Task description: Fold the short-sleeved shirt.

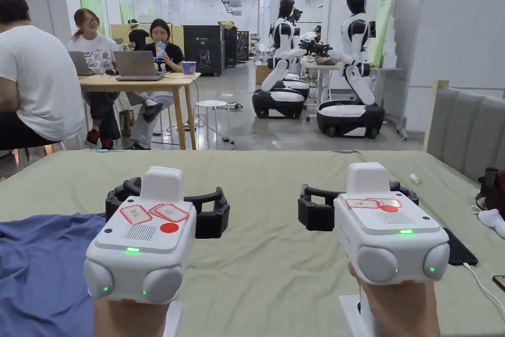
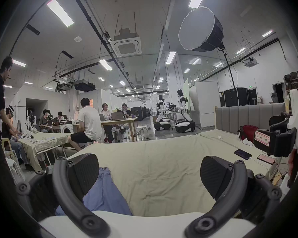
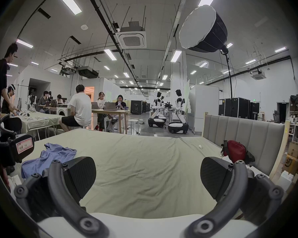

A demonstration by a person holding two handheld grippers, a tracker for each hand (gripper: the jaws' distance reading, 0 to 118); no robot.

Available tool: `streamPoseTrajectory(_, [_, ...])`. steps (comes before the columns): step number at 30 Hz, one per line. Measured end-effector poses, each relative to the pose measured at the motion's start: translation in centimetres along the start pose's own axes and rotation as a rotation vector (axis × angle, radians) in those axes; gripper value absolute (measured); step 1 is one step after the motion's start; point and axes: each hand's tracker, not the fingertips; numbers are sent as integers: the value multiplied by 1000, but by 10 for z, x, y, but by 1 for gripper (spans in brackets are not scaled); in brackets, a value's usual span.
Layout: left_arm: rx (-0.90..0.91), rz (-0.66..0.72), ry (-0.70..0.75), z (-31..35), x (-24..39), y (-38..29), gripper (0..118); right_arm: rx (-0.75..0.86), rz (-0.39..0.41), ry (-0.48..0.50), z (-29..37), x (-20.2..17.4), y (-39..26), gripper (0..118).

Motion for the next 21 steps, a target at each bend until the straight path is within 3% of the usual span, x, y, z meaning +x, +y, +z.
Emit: streamPoseTrajectory(21, [5, 8, 8, 7, -5, -3, 118, 19, -14, -38, 4, 0, 0, 118])
